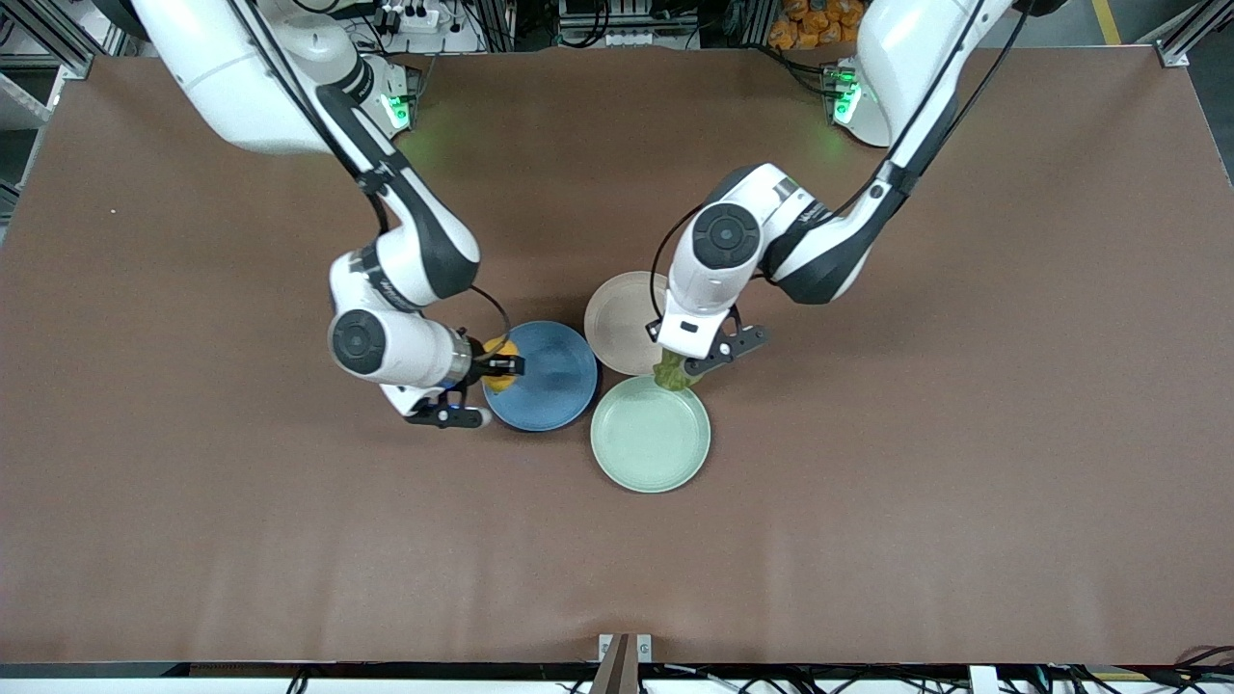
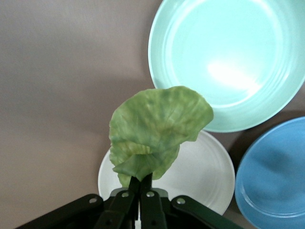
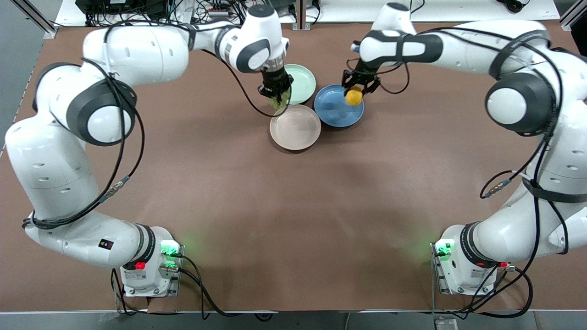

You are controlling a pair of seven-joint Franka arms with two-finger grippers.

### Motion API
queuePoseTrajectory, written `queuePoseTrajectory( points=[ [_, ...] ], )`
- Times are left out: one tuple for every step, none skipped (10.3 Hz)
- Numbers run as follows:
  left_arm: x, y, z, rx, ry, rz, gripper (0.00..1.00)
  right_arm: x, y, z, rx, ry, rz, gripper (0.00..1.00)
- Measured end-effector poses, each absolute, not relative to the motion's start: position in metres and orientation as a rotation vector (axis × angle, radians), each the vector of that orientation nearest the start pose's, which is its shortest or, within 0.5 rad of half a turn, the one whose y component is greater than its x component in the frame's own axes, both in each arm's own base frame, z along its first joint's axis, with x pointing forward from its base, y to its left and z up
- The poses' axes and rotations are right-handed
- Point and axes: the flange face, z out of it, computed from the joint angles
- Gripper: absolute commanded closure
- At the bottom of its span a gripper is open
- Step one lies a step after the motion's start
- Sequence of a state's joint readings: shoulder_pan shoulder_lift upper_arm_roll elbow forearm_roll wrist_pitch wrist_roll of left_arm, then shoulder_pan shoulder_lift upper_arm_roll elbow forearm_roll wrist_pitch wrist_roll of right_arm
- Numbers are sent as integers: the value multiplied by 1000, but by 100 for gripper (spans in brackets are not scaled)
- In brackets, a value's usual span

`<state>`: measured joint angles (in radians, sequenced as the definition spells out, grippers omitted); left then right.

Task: Place lemon and lettuce in plates
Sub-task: 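Carry the lemon toward the blue plate while the left gripper carries lettuce, then release the lemon onto the blue plate with the right gripper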

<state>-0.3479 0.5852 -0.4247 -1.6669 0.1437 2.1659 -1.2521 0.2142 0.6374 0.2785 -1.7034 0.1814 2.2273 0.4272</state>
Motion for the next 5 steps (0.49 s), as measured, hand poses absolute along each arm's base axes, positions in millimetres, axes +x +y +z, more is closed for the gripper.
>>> queuePoseTrajectory(
  points=[
    [505, -448, 275, -3078, -714, 204, 100, 593, 307, 219, -2888, 144, 337, 100],
    [503, -451, 266, -3072, -707, 222, 100, 594, 306, 213, -2888, 151, 346, 59],
    [500, -455, 261, -3069, -705, 232, 100, 596, 305, 211, -2887, 154, 349, 1],
    [497, -459, 259, -3065, -712, 235, 100, 597, 306, 211, -2882, 159, 348, 0],
    [495, -462, 258, -3069, -712, 234, 75, 599, 306, 215, -2876, 164, 342, 0]
  ],
)
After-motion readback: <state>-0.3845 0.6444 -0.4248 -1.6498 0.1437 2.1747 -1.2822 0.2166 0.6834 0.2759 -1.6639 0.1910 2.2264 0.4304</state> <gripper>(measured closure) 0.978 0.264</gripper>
